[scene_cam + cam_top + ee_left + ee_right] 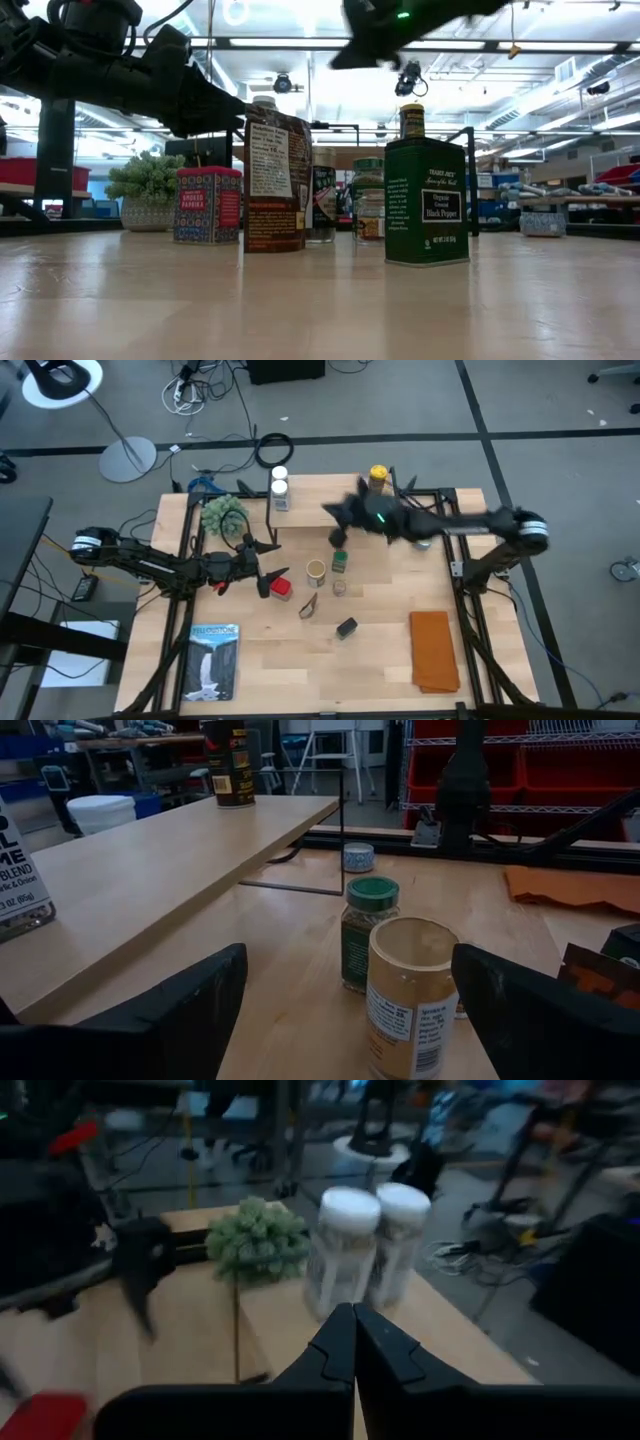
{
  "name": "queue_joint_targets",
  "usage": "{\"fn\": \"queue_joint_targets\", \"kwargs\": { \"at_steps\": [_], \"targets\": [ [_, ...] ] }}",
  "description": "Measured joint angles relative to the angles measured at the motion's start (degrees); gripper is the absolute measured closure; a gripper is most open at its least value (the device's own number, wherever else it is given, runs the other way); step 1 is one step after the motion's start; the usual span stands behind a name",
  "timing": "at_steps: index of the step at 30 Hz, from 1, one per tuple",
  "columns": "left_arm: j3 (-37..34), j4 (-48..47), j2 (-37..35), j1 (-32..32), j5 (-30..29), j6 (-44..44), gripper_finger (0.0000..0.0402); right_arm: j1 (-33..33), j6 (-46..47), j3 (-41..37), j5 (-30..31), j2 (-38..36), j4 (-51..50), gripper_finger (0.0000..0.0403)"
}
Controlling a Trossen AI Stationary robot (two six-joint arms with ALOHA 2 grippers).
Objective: Shelf spices
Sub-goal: Adjust the white seasoning bottles on the shelf
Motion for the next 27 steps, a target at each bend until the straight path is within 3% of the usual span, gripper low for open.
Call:
{"fn": "queue_joint_targets", "kwargs": {
  "at_steps": [5, 14, 18, 27],
  "targets": [
    [0.0, -0.1, 0.0, 0.0, 0.0, 0.0, 0.0044, -9.2, -3.1, 21.5, -11.2, 12.0, -14.6, 0.0403],
    [0.0, -0.3, 0.0, 0.0, 0.0, 1.4, 0.0044, -14.7, -8.2, 53.6, -16.7, 33.8, -35.9, 0.0403],
    [0.0, -0.4, 0.0, 0.0, 0.0, 1.3, 0.0044, -15.6, -8.1, 58.2, -17.7, 38.3, -40.4, 0.0403],
    [0.0, -0.4, 0.0, 0.0, 0.0, 1.3, 0.0044, -15.6, -7.9, 57.4, -17.9, 38.7, -39.8, 0.0403]
  ]
}}
